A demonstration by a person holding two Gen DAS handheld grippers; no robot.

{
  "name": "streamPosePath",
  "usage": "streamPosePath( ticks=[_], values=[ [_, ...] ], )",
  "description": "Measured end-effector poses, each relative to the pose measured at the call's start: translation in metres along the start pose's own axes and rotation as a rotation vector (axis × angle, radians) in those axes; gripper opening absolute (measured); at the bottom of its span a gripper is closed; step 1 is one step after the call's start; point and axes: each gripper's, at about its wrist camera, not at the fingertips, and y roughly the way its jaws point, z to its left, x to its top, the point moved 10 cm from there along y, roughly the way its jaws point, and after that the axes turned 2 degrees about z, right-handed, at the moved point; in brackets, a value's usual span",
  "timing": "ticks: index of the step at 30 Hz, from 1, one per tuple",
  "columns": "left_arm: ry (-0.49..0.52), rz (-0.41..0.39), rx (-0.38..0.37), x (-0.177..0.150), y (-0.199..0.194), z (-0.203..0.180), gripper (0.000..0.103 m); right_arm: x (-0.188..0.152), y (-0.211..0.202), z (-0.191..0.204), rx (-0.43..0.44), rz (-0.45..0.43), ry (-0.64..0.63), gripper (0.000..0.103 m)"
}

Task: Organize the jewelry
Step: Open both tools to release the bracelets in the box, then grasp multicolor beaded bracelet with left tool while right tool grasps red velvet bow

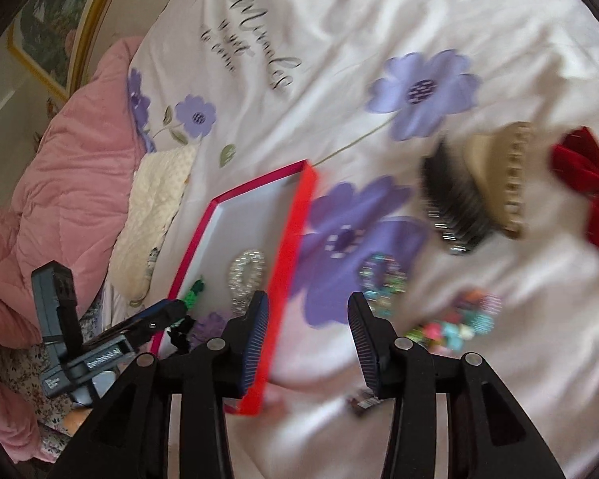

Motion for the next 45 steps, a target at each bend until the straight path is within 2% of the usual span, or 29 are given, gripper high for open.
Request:
streamPosePath(
  ticks=[13,24,35,45],
  values=[
    [0.118,0.023,-0.069,-0.012,0.003,-0.078,0.067,-0.011,-0.065,-0.073,-0.102,-0.087,0.07,0.044],
    [0.182,0.057,-0.093,-0.015,0.019,-0.122,0.067,-0.004,-0.095,-0.118,-0.182,-0.133,0.105,0.044],
    [0.284,0.141,-0.059,-0.018,0.067,-0.157,0.067,0.028,-0.108,-0.156,-0.286,-0.13,0.058,0.046],
    [0.295,0.227,-0.019,-0.022,0.114,-0.158,0.067,0.049,-0.095,-0.181,-0.343,-0.085,0.027,0.046]
  ],
)
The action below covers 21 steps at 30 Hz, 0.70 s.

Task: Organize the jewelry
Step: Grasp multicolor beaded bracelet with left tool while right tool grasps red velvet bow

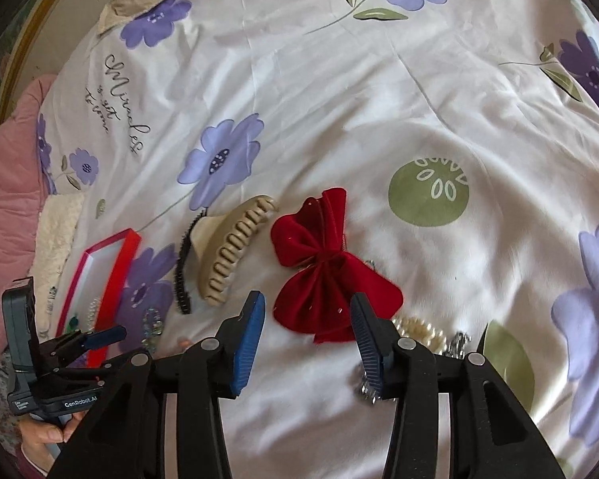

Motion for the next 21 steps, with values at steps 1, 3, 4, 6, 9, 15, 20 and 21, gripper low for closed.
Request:
streamPosePath(
  ticks=[1,3,4,6,9,15,20,21],
  values=[
    [-0.004,0.009,-0.001,-0.001,0.004,0.001,0.067,0.001,0.003,0.0,-0.004,0.006,-0.004,0.047],
    [0.006,0.013,0.012,-0.001,0.008,0.0,0.067,0.004,0.01,-0.002,-0.012,0.015,-0.012,0.047],
    [0.015,0.01,0.017,-0.001,0.008,0.0,0.066,0.005,0.014,-0.002,-0.022,0.021,-0.021,0.047],
    [0.015,0.021,-0.001,-0.003,0.013,-0.003,0.06,0.006,0.02,-0.003,-0.04,0.027,-0.038,0.05],
    [0.014,0.028,-0.023,-0.002,0.018,-0.005,0.045,0.007,0.031,-0.005,-0.087,0.036,-0.072,0.055],
    [0.033,0.024,-0.076,-0.002,0.021,-0.012,0.012,0.007,0.053,-0.011,-0.143,0.068,-0.12,0.051],
    [0.005,-0.002,-0.104,-0.007,0.01,-0.009,0.012,0.003,0.047,-0.004,-0.112,0.064,-0.11,0.03],
    [-0.001,-0.008,-0.111,-0.008,0.007,-0.007,0.012,0.002,0.045,-0.002,-0.101,0.062,-0.102,0.029]
  ],
)
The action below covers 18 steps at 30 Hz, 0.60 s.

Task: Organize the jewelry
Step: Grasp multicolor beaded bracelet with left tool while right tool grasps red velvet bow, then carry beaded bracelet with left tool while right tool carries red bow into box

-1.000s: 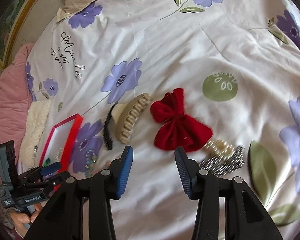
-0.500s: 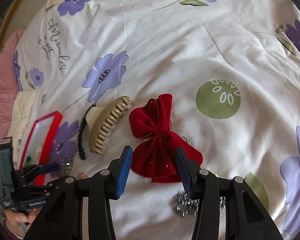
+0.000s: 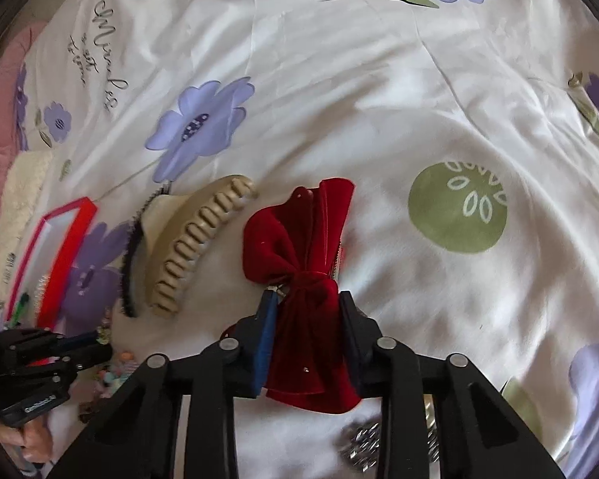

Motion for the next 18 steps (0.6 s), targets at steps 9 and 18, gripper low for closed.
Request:
streamPosePath(
  ticks=[9,18],
  values=[
    [-0.028,-0.098,-0.037,0.002,-0.047,0.001,0.012,-0.016,-0.04,0.034,0.153,-0.053,0.068,0.028],
    [-0.047,-0.183,-0.047,-0.003,-0.094,0.012,0.012,-0.032,-0.064,0.09,0.273,-0.048,0.049,0.028]
  ],
)
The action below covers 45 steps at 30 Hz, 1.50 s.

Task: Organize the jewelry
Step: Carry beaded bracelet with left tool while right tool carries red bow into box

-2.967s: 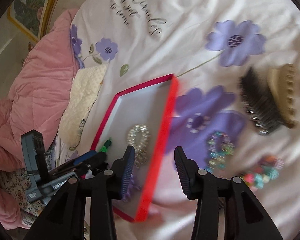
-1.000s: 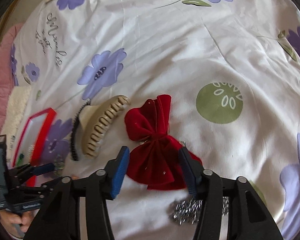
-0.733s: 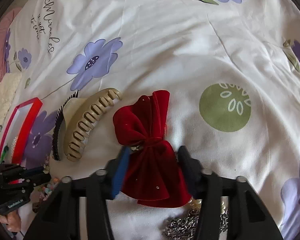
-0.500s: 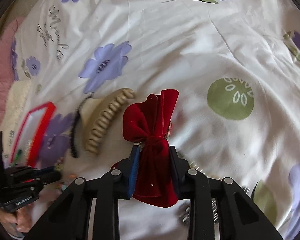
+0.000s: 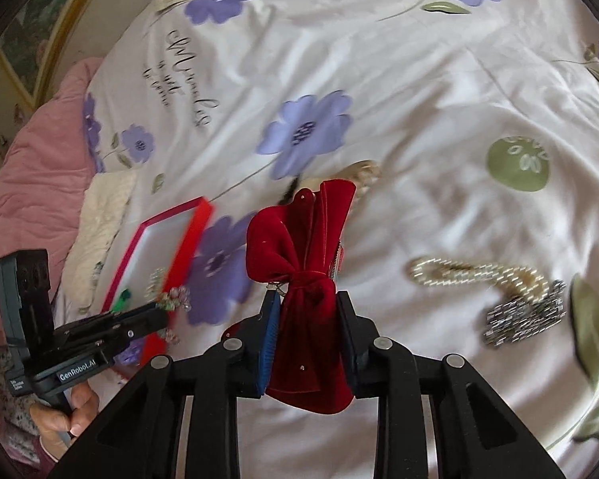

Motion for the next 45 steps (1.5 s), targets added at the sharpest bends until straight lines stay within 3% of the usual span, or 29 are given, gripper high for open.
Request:
streamPosePath(
  ticks=[27,36,45],
  values=[
    [-0.177,-0.147,0.114,0.0,-0.081,0.124,0.012,-0.01,0.057,0.154,0.17,0.091,-0.159,0.028],
    [-0.22,-0.16,0.179,0.012,-0.081,0.178,0.012,0.001,0.1,0.196,0.194,0.127,-0.194,0.028],
    [-0.247,-0.121,0.246,0.022,-0.053,0.225,0.012,0.006,0.154,0.213,0.155,0.177,-0.226,0.028]
  ],
)
